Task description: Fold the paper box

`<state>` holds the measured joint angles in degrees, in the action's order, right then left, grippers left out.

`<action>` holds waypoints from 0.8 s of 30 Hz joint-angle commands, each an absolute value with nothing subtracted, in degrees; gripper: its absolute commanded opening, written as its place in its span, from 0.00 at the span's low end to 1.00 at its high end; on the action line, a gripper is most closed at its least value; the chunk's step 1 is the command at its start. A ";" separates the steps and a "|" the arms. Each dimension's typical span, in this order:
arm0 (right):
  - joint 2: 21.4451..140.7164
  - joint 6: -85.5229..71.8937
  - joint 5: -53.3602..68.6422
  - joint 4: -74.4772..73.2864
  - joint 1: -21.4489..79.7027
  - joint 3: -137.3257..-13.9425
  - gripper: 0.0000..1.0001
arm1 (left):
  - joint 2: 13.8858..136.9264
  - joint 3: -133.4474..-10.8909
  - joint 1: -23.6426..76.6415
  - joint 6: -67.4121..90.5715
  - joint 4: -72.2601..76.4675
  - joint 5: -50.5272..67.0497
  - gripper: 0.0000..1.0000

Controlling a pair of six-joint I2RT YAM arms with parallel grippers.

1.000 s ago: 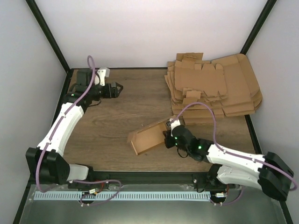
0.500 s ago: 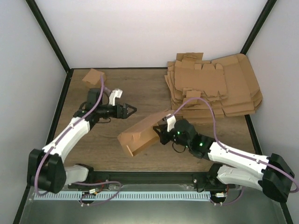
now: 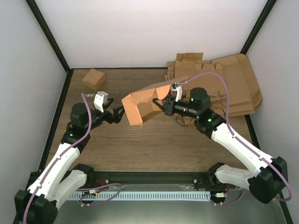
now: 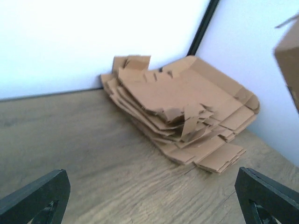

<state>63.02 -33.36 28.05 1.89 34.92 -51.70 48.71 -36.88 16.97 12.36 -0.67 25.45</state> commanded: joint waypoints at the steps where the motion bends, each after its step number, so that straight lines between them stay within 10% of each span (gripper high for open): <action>1: 66.31 -35.49 42.40 -0.74 33.32 -58.84 0.01 | 45.31 -34.01 17.36 7.19 9.23 30.48 1.00; 9: 68.24 -28.83 45.29 -6.58 33.32 -60.58 0.01 | 49.82 -42.83 17.86 14.05 2.55 17.60 1.00; 16: 68.32 -21.61 43.20 -10.39 33.41 -55.53 0.01 | 59.05 -44.55 17.82 27.15 11.48 28.71 0.99; 24: 70.08 -16.75 19.96 -7.75 34.91 -46.01 0.01 | 59.87 -43.82 17.81 21.97 5.04 16.12 1.00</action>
<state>68.75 -20.36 34.48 -8.60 33.76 -47.57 61.82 -44.01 17.91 23.70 6.92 24.58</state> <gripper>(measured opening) 0.044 0.999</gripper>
